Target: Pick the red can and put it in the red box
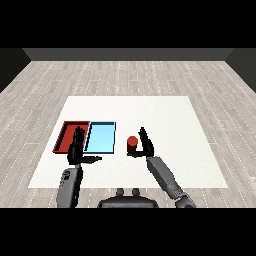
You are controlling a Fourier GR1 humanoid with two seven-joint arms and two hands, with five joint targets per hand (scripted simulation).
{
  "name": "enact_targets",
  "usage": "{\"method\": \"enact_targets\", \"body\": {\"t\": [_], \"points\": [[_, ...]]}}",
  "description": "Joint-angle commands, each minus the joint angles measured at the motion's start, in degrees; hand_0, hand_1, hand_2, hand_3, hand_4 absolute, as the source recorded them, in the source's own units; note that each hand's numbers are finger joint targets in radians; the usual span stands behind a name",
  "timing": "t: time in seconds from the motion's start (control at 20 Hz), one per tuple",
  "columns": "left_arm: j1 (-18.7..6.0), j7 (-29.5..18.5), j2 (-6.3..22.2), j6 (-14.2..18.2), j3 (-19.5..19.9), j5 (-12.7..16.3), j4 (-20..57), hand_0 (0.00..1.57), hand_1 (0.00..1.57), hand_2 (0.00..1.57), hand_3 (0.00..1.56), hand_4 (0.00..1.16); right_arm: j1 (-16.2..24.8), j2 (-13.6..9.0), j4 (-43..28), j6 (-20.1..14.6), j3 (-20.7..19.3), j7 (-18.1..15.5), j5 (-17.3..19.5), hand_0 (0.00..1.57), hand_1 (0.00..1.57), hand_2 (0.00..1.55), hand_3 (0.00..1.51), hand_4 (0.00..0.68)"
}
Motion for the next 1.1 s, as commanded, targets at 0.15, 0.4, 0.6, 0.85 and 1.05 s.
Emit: {"method": "enact_targets", "body": {"t": [0.15, 0.4, 0.6, 0.85, 1.05], "points": [[-1.8, 4.0, 0.9, -0.2, 0.7, 1.5, -2.9, 0.00, 0.00, 0.00, 0.00, 0.00, 0.9, 0.0, -2.5, -3.0, 3.5, 0.9, -3.3, 0.00, 0.00, 0.00, 0.00, 0.000], [2.3, -0.8, 1.5, -2.7, 0.7, 1.4, -1.3, 0.00, 0.00, 0.00, 0.00, 0.00, -4.4, 0.0, 4.0, -0.9, 3.3, -1.9, -6.6, 0.00, 0.00, 0.00, 0.00, 0.000], [-0.9, 6.2, 2.7, -1.8, 1.5, 2.3, -4.7, 0.00, 0.00, 0.00, 0.00, 0.00, -5.6, 0.0, 5.4, -3.2, 9.7, -4.3, -11.4, 0.00, 0.00, 0.00, 0.00, 0.000], [1.7, 2.0, 0.0, 0.2, -0.6, -0.3, -3.6, 0.00, 0.00, 0.00, 0.00, 0.00, -2.7, 0.0, -2.8, -5.9, 10.1, 1.2, -8.6, 0.00, 0.00, 0.00, 0.00, 0.000], [2.1, -4.2, 0.0, -0.7, -0.9, -1.6, 0.9, 0.00, 0.00, 0.00, 0.00, 0.00, -11.6, 0.0, 11.9, -3.8, 13.2, -7.1, -18.4, 0.00, 0.00, 0.00, 0.00, 0.000]]}}
